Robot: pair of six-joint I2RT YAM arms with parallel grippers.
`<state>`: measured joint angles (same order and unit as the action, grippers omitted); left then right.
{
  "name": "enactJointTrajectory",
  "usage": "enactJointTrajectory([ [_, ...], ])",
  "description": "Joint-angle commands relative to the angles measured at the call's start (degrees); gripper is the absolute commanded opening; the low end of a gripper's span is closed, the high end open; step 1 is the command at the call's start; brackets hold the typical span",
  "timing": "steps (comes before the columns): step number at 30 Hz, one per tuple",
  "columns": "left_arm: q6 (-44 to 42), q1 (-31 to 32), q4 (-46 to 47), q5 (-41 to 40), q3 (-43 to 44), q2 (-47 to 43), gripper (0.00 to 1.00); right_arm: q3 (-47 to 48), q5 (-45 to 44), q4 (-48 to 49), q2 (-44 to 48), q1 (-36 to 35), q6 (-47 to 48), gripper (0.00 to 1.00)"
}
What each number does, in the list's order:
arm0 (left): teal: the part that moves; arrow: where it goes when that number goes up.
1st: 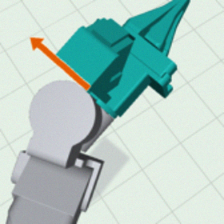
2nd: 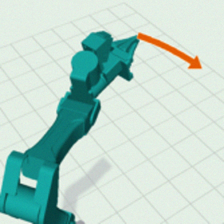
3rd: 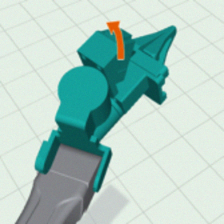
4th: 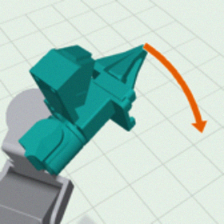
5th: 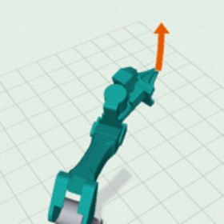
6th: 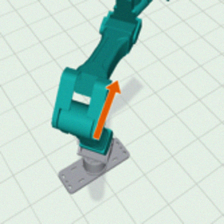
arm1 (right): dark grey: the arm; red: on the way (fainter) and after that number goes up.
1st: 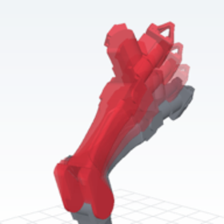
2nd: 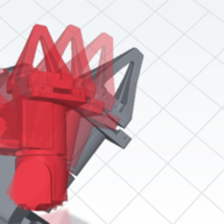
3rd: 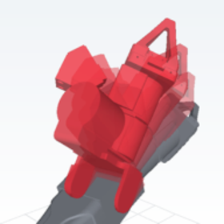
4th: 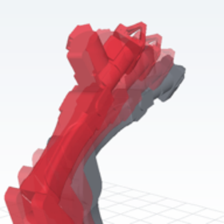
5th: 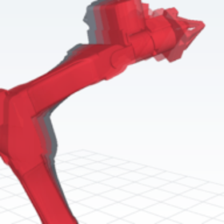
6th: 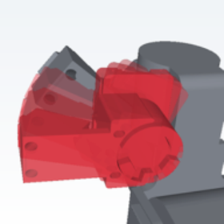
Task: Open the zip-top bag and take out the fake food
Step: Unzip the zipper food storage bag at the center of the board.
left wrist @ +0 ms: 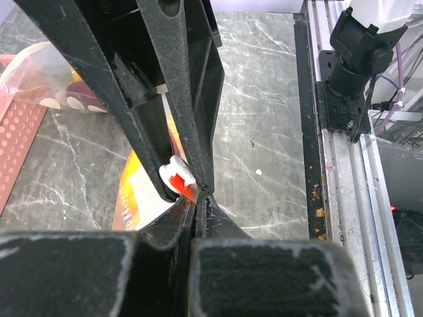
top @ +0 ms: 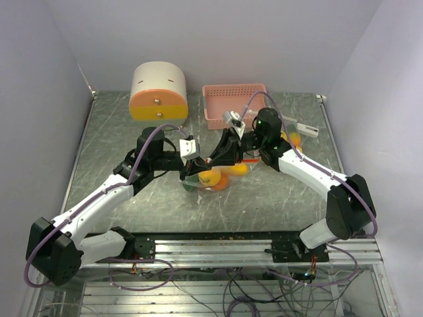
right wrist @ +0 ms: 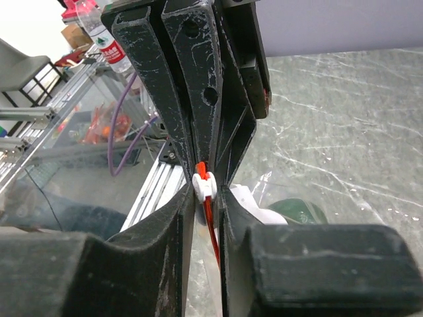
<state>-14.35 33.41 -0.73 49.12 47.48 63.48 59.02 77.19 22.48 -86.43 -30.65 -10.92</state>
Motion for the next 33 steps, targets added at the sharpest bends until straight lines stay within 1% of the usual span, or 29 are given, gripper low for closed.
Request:
enactJointTrajectory([
  [1, -0.6, -0.2, 0.7, 0.8, 0.8, 0.2, 0.07, -0.9, -1.5, 0.3, 2.8, -0.3, 0.7, 0.16],
  [6, 0.3, -0.2, 1.6, -0.5, 0.6, 0.1, 0.07, -1.3, -3.0, -1.3, 6.0, -0.5, 2.0, 0.07],
  [8, 0.6, -0.2, 2.0, -0.8, 0.4, -0.1, 0.07, -3.3, -3.7, -1.8, 7.0, -0.6, 2.4, 0.03],
  [11, 0.7, -0.2, 2.1, -0.6, 0.4, -0.1, 0.07, -4.0, -4.5, -1.7, 8.0, -0.8, 2.5, 0.02],
  [12, 0.6, -0.2, 2.0, -0.5, 0.5, 0.0, 0.07, -3.9, -4.7, -1.7, 8.0, -0.8, 2.4, 0.03],
  [14, 0.4, -0.2, 1.6, -0.3, 0.6, 0.2, 0.07, -3.5, -4.8, -1.7, 7.8, -1.0, 2.1, 0.15],
  [15, 0.4, -0.2, 1.5, -0.1, 0.8, 0.3, 0.07, -3.5, -5.0, -1.4, 7.7, -1.1, 1.9, 0.18],
  [19, 0.2, -0.2, 1.0, 0.2, 1.0, 0.6, 0.07, -3.1, -5.1, -0.8, 7.5, -1.5, 1.5, 0.22],
  [20, 0.1, -0.2, 1.0, 0.5, 1.0, 0.5, 0.07, -3.1, -5.2, -0.9, 7.5, -1.5, 1.6, 0.28],
  [21, 0.0, -0.2, 0.9, 0.5, 1.0, 0.4, 0.07, -3.1, -5.2, -0.8, 7.5, -1.5, 1.6, 0.31],
  [22, 0.0, -0.2, 0.9, 0.5, 0.9, 0.4, 0.07, -3.1, -5.1, -0.8, 7.5, -1.6, 1.6, 0.32],
  [23, 0.1, -0.2, 0.9, 0.2, 0.8, 0.2, 0.07, -2.9, -4.9, -1.2, 7.5, -1.6, 1.9, 0.31],
  [25, 0.2, -0.2, 1.1, -0.1, 0.7, 0.0, 0.07, -2.7, -4.7, -2.1, 7.5, -1.7, 2.6, 0.16],
  [26, 0.3, -0.2, 1.2, -0.1, 0.6, -0.1, 0.07, -2.7, -5.0, -2.8, 7.6, -1.8, 3.0, 0.12],
  [27, 0.3, -0.2, 1.3, -0.1, 0.6, 0.0, 0.07, -2.7, -5.4, -3.2, 7.7, -1.8, 3.5, 0.09],
  [30, 0.2, -0.2, 1.1, -0.1, 0.6, 0.3, 0.07, -3.1, -7.0, -3.8, 8.3, -1.8, 4.3, 0.08],
  [33, 0.4, -0.2, 1.3, -0.4, 0.8, 0.5, 0.07, -3.1, -8.5, -5.7, 8.5, -1.8, 5.8, 0.02],
])
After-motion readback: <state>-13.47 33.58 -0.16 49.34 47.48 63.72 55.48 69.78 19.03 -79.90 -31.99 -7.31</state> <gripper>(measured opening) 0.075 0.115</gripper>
